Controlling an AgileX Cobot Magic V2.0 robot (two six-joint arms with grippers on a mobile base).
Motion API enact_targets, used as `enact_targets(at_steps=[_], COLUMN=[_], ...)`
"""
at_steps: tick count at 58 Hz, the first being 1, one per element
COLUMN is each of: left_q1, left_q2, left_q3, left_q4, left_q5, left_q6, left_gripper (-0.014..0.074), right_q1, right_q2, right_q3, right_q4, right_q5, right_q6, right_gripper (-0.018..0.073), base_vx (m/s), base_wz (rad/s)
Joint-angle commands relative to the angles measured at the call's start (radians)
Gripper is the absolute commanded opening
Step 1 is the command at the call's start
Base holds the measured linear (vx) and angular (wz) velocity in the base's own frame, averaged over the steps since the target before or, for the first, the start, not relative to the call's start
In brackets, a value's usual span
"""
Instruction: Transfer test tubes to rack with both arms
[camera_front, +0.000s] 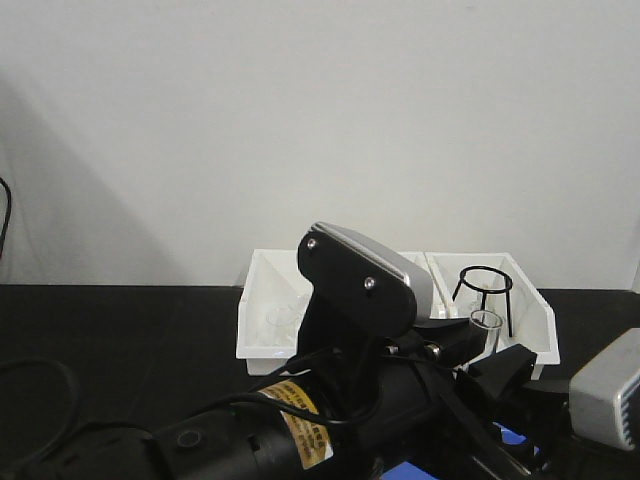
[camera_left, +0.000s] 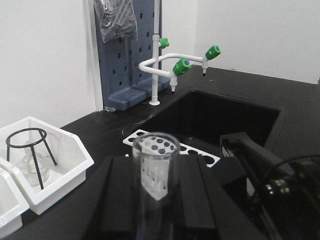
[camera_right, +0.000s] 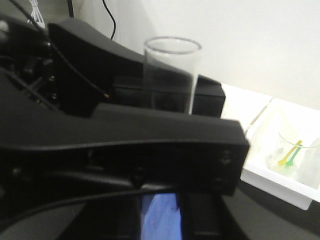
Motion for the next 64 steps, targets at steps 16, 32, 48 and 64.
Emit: enact_targets(at_steps=[16, 32, 48, 64], left_q1=[-0.008, -0.008, -0.008, -0.008], left_q2=[-0.038, -0.038, -0.048, -0.130], left_q3=[-0.040, -0.040, -0.040, -0.040], left_q4=[0.001, 0.001, 0.001, 0.004], left_q5=[-0.088, -0.088, -0.091, -0.144], left_q6=[-0.002, 0.004, 0.004, 0.005], left_gripper=[0.0048, 0.0325, 0.0440, 0.0439], right_q1=[0.000, 0.000, 0.000, 0.000], right_q2=[-0.007, -0.007, -0.007, -0.007], right_q3=[-0.033, -0.033, -0.033, -0.033], right_q4=[-0.009, -0.010, -0.010, -0.010], right_q5=[-0.095, -0.095, -0.095, -0.095], right_q6=[-0.009, -0.009, -0.009, -0.009], right_gripper=[-0.0008, -0.0009, -0.0009, -0.0009], base_vx=[0.00, 0.00, 0.00, 0.00], base_wz=[0.00, 0.00, 0.00, 0.00])
